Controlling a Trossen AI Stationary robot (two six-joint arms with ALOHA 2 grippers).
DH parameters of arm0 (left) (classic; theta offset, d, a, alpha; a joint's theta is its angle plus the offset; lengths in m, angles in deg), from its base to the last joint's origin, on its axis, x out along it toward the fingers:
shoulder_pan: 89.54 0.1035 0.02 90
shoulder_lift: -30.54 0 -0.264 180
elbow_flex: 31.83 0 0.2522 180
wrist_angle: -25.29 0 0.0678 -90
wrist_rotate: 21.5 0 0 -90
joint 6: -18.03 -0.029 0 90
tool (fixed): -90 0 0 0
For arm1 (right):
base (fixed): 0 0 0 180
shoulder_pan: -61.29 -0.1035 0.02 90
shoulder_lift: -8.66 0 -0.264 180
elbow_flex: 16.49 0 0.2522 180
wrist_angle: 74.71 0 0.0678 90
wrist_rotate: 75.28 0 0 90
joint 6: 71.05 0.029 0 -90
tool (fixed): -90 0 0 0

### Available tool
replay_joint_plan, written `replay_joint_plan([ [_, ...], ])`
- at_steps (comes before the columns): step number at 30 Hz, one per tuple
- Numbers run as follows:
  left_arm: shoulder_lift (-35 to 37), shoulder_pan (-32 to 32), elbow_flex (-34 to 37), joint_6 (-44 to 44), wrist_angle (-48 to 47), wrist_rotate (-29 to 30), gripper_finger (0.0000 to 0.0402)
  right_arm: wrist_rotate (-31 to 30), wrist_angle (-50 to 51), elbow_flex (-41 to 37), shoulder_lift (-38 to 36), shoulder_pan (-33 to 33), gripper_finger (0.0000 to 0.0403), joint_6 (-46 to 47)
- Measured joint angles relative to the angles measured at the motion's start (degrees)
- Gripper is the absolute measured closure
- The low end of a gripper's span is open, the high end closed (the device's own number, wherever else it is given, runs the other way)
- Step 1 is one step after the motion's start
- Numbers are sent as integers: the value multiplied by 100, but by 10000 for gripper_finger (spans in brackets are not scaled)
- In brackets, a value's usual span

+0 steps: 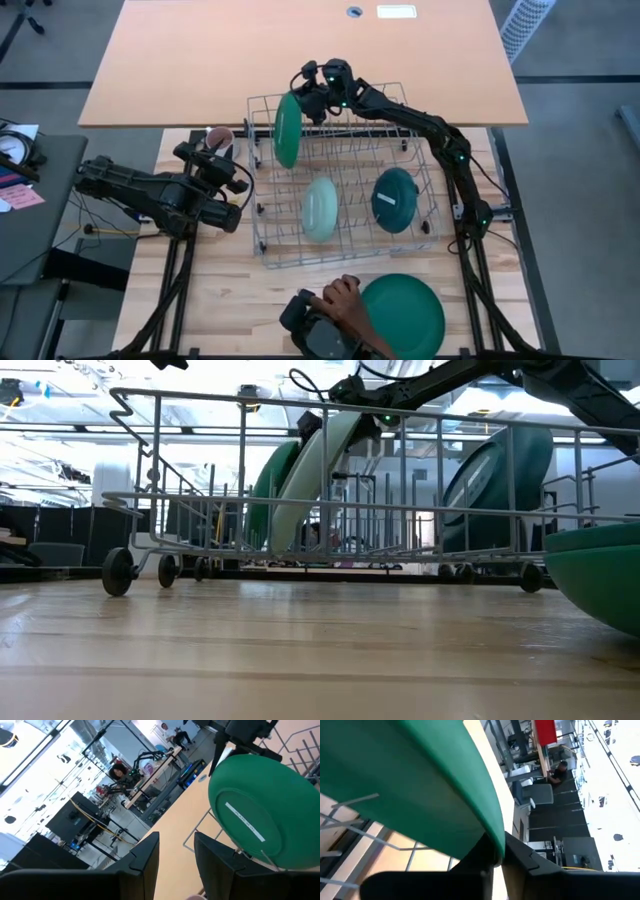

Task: Sort dishes
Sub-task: Put a green plate in the dish rack

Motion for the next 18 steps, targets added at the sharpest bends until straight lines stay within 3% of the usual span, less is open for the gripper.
replay_joint_plan([
  [13,-2,0,0,-7,-13,-33,286,62,264,-13,-207,-52,221,39],
  [18,-2,0,0,-19,-20,-72,286,-107,705,-13,-351,-43,184,44],
])
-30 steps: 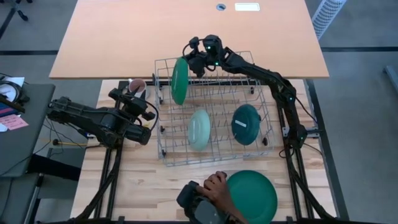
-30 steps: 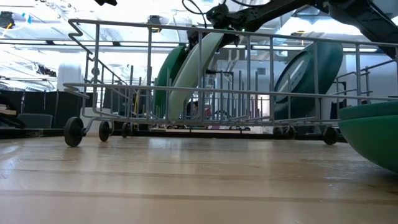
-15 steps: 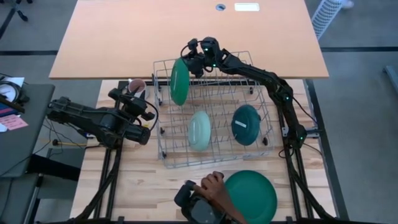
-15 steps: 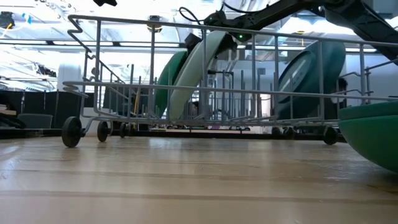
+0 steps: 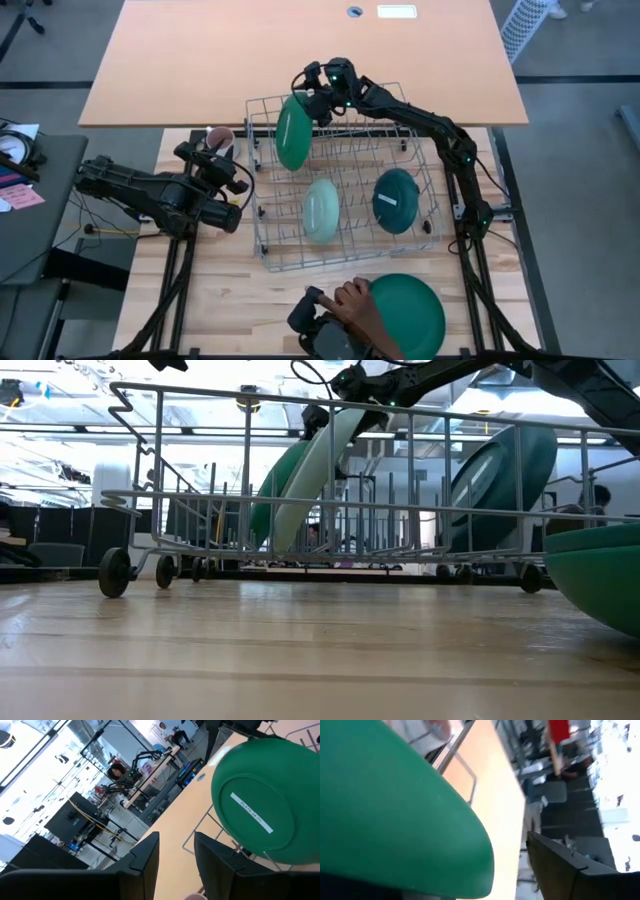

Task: Sort dishes
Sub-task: Put a green plate in the dish rack, then put the stacked green plate in the dish rack

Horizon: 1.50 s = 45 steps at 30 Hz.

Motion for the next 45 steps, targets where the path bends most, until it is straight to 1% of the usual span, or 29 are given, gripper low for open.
replay_joint_plan([
  [5,2,0,0,-40,-9,-32,286,-155,538,0,-10,6,175,5],
  [9,0,0,0,-42,-9,-49,286,-443,579,0,-13,-3,175,17],
  [16,1,0,0,-44,-11,-92,286,-1320,534,2,-17,-10,175,2],
  [23,1,0,0,-81,-11,-147,286,-1711,908,2,-17,42,174,1],
  [26,2,0,0,-81,-11,-157,286,-2116,1135,2,-37,41,174,35],
  [28,0,0,0,-81,-11,-158,286,-2528,1302,0,-103,38,174,237],
  [30,0,0,0,-77,-11,-188,286,-2967,1544,0,-264,23,174,757],
  [33,1,0,0,-75,-9,-279,286,-3525,2215,1,-652,-24,174,1875],
  [35,2,0,0,-76,15,-322,286,-3651,2960,4,-966,-27,174,2746],
  [37,2,0,0,-131,47,-495,286,-3667,3940,4,-1305,-34,174,4052],
  [39,1,0,0,-220,100,-786,286,-3425,4940,4,-1650,-102,174,5700],
  [41,2,-23,0,-414,275,-1125,286,-2763,5850,4,-1981,-156,174,7013],
  [43,2,-73,0,-790,594,-1463,286,-2081,6332,-102,-2302,-367,174,7825],
  [45,1,-137,0,-1297,1122,-1799,286,-1810,6325,-368,-2613,-755,174,8044],
])
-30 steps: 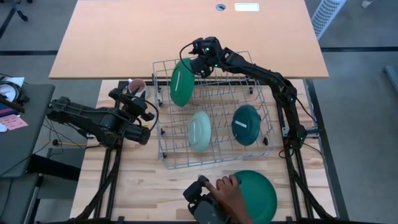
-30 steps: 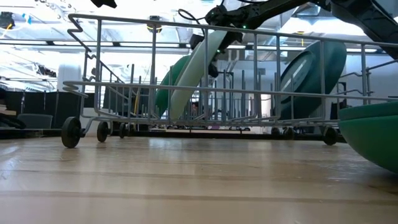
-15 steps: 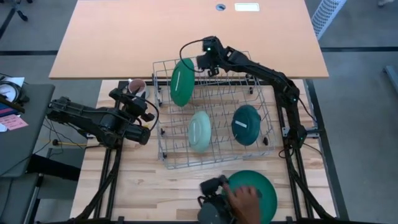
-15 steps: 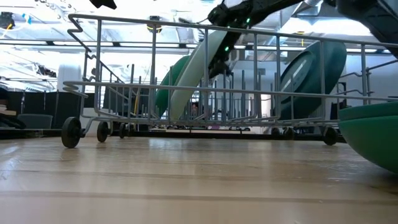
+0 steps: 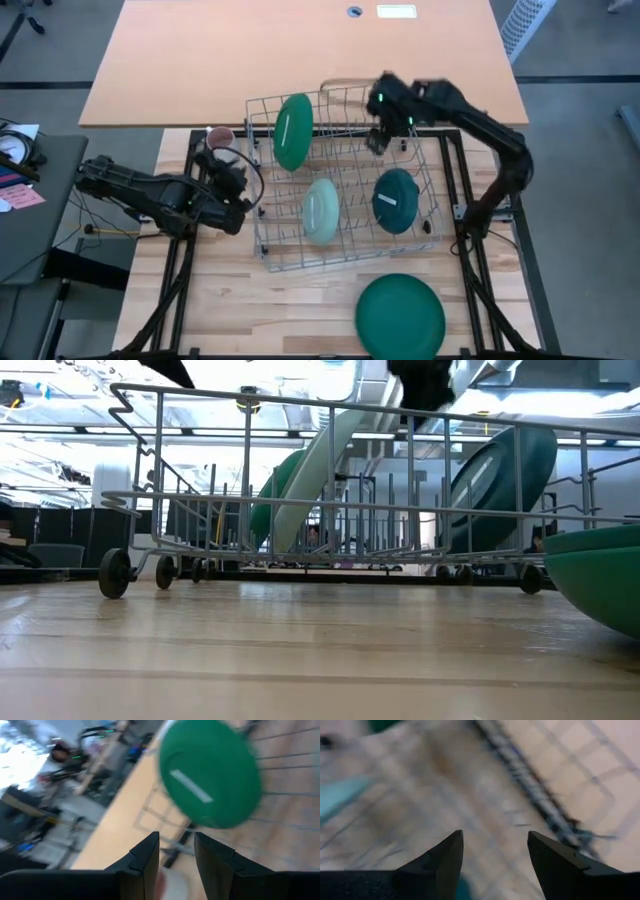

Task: Sort dishes
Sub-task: Put the stacked green plate in the dish rack

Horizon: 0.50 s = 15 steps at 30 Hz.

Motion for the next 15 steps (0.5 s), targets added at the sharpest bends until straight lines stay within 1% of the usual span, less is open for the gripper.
replay_joint_plan([
  [2,2,-48,0,-579,721,-455,286,43,-199,-248,-247,-441,174,-119],
  [4,2,-108,0,-1086,1467,-1124,286,78,-378,-523,-491,-844,174,-225],
  [6,2,-183,0,-1392,2059,-1843,286,73,-496,-760,-713,-1202,174,-214],
  [8,0,-266,0,-1496,2472,-2322,286,57,-529,-1047,-958,-1525,174,-180],
  [10,1,-349,0,-1394,2668,-2471,286,56,-639,-1424,-1189,-1846,175,-84],
  [15,-80,-586,0,-408,2468,-2599,286,67,-1263,-2651,-1975,-2557,174,96],
])
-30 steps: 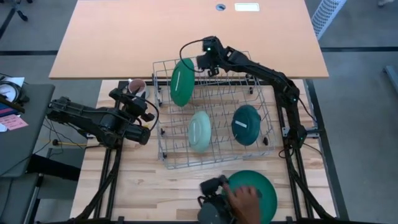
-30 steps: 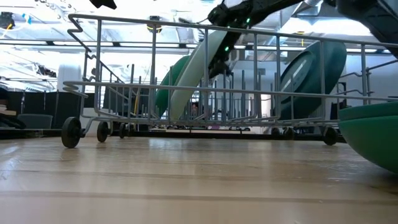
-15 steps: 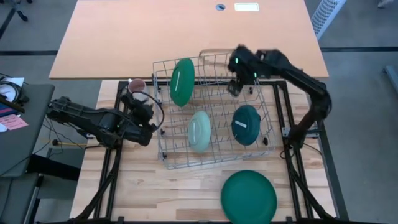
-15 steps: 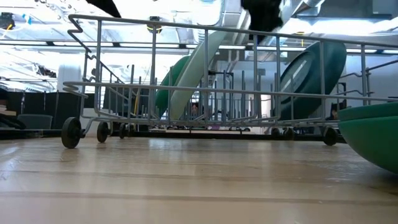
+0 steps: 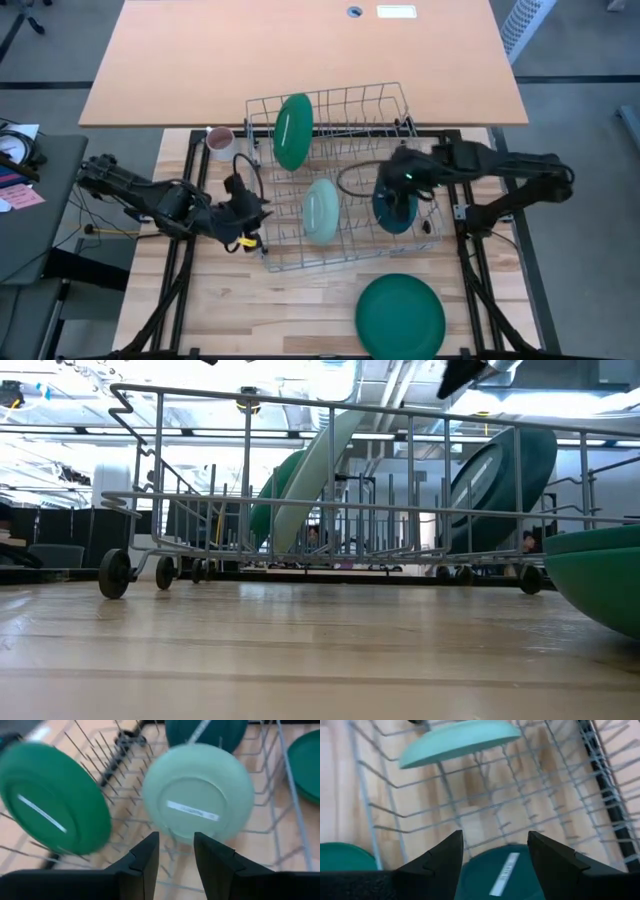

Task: Sort dishes
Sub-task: Put the stacked green plate in the dish rack

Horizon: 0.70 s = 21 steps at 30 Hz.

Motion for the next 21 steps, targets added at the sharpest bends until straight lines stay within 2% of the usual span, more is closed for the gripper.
replay_joint_plan([
  [4,-216,-236,0,594,-35,-193,286,-13,-893,-903,-619,-421,175,257],
  [10,-594,-490,2,1914,-647,-198,286,-24,-2141,-1633,-1211,-1002,175,602],
  [13,-756,-492,2,2813,-1091,-183,286,-25,-2683,-1924,-1274,-1311,175,576],
  [18,-1015,-490,2,4834,-2255,-119,286,-28,-3267,-2292,-1133,-1760,175,578],
  [21,-1215,-490,2,5568,-2813,-117,286,-27,-3340,-2391,-944,-1966,175,578],
])
